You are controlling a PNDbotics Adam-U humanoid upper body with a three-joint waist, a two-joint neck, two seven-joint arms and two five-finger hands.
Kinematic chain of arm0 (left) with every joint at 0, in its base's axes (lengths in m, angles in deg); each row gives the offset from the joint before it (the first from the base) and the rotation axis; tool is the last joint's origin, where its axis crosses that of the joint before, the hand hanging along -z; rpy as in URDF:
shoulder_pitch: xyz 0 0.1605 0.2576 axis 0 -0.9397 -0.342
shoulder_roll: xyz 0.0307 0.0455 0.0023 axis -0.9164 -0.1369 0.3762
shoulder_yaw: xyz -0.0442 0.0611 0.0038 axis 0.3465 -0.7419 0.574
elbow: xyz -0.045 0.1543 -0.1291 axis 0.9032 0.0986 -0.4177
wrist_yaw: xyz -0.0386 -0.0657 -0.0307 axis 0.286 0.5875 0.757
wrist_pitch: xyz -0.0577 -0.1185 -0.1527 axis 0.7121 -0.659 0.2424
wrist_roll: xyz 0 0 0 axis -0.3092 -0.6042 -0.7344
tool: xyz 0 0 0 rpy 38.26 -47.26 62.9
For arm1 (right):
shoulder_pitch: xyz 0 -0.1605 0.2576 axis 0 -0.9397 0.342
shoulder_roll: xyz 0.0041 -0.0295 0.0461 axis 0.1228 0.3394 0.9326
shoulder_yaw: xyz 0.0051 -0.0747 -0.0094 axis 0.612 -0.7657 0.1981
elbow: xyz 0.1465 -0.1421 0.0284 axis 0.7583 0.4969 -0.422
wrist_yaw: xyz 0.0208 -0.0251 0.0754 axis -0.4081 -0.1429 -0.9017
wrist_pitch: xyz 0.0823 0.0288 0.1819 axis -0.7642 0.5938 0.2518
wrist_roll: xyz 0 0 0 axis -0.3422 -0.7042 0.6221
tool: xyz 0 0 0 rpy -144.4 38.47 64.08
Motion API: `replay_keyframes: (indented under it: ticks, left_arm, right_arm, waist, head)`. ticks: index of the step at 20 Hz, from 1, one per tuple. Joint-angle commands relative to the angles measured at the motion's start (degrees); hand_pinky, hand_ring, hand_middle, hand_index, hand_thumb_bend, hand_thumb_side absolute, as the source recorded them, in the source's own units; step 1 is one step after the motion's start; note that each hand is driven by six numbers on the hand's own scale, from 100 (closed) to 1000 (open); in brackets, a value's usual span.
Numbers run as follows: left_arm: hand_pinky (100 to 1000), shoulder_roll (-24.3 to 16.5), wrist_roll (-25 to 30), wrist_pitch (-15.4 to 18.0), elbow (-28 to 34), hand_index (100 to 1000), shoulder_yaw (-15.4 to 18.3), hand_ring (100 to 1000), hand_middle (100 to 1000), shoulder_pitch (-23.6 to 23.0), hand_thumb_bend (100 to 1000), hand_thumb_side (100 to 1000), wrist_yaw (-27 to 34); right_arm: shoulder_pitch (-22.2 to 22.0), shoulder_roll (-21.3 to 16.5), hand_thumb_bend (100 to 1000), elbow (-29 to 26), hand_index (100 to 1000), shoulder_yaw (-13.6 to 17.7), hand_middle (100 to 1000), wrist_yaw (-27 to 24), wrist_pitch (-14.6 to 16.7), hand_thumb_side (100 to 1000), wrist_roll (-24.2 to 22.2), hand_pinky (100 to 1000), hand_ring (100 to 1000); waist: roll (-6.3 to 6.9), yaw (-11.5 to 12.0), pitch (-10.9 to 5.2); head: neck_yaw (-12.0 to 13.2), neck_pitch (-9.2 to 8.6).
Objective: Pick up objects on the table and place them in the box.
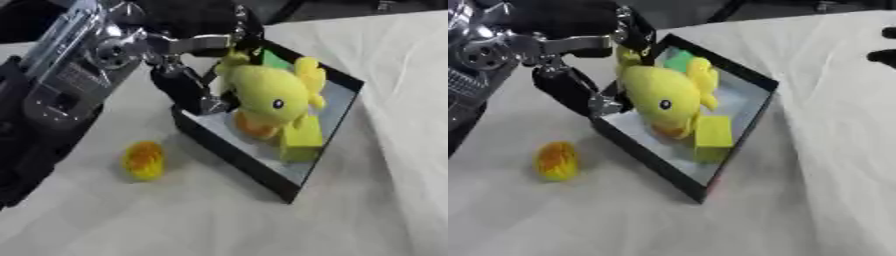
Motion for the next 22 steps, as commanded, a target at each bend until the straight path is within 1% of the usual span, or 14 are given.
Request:
replay_keyframes:
  ticks: [1, 5, 11, 17, 19, 22]
  left_arm:
    - [704, 0.0, -0.8, 0.0, -0.5, 608, -0.2, 648, 596, 0.4, 129, 100, 0.3]
    - [693, 2.1, -1.5, 0.5, -3.9, 607, -0.9, 639, 589, 0.2, 137, 100, -2.0]
    - [690, 6.3, -4.0, 0.4, -11.5, 610, -0.5, 632, 584, 0.0, 131, 100, -6.2]
    - [693, 7.9, -5.5, 1.1, -16.9, 615, -0.2, 635, 587, -0.6, 143, 104, -8.3]
    - [697, 8.2, -5.3, 1.8, -18.0, 621, -0.4, 642, 593, -0.7, 162, 104, -9.2]
    - [717, 8.6, -4.1, 3.2, -19.7, 650, -0.7, 666, 614, -1.0, 198, 132, -10.3]
  right_arm:
    - [0.3, -1.8, 100, -0.8, 873, 0.4, 768, 0.2, -0.1, 559, -0.1, 886, 683]
    - [0.3, -1.7, 100, -0.8, 872, 0.3, 768, 0.3, -0.2, 560, -0.2, 886, 683]
    - [0.3, -1.6, 100, -0.8, 871, 0.2, 768, 0.3, -0.3, 561, -0.3, 886, 682]
    - [0.3, -1.5, 100, -0.7, 871, 0.2, 766, 0.4, -0.4, 562, -0.4, 886, 682]
    - [0.4, -1.5, 100, -0.7, 871, 0.2, 766, 0.4, -0.4, 562, -0.4, 886, 681]
    - [0.4, -1.4, 100, -0.7, 871, 0.2, 766, 0.4, -0.4, 562, -0.5, 886, 681]
  waist:
    - [0.57, 0.0, -2.03]
    - [0.68, -0.2, -1.93]
    - [0.93, -0.7, -1.91]
    - [1.1, -1.0, -1.75]
    - [1.09, -1.0, -1.69]
    - [1.02, -1.1, -1.55]
  head:
    - [-0.3, -0.17]
    - [-0.2, -0.23]
    - [0.0, -0.23]
    - [0.0, -0.44]
    - [0.0, -0.49]
    - [0.0, -0.53]
